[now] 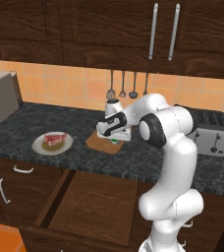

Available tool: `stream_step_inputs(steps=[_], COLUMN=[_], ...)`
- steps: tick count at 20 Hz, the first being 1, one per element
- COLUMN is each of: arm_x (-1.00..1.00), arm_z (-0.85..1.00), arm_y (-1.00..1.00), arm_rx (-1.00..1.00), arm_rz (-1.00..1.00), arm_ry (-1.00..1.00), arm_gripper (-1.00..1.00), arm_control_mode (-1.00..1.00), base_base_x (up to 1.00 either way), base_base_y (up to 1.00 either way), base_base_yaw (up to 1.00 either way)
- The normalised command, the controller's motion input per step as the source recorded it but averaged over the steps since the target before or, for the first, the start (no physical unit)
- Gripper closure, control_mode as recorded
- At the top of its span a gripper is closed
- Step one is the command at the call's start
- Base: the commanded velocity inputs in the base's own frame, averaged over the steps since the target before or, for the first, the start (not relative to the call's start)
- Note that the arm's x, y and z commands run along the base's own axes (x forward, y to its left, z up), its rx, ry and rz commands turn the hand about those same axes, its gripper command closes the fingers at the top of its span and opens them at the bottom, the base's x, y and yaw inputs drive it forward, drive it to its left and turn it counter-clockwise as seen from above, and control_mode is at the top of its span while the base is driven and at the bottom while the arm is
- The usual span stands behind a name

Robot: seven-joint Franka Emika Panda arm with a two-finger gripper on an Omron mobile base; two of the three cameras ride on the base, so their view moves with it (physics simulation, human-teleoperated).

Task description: Pick up the knife from the drawer and place it on the cutting board. Then place the meat from the plate to the cutting board.

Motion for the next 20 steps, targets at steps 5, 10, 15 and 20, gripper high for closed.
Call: stream_step_inputs(steps=[5,10,15,20], arm_x=[0.01,-0.04,-0.39,-0.01], arm_z=[-0.03,0.37,0.29,0.04], arm_y=[0.0,0.12,0.78,1.0], arm_rx=[0.0,-0.01,-0.01,0.0], arm_rz=[0.0,0.02,0.2,0.34], arm_ry=[-0.02,-0.1,-0.13,-0.05], arm_gripper=[-1.0,-1.0,-1.0,-1.0], arm_control_mode=[-1.0,-1.0,-1.0,-1.0], base_base_x=[0.0,0.0,0.0,0.0], base_base_y=[0.0,0.0,0.0,0.0], base_base_yaw=[0.0,0.0,0.0,0.0])
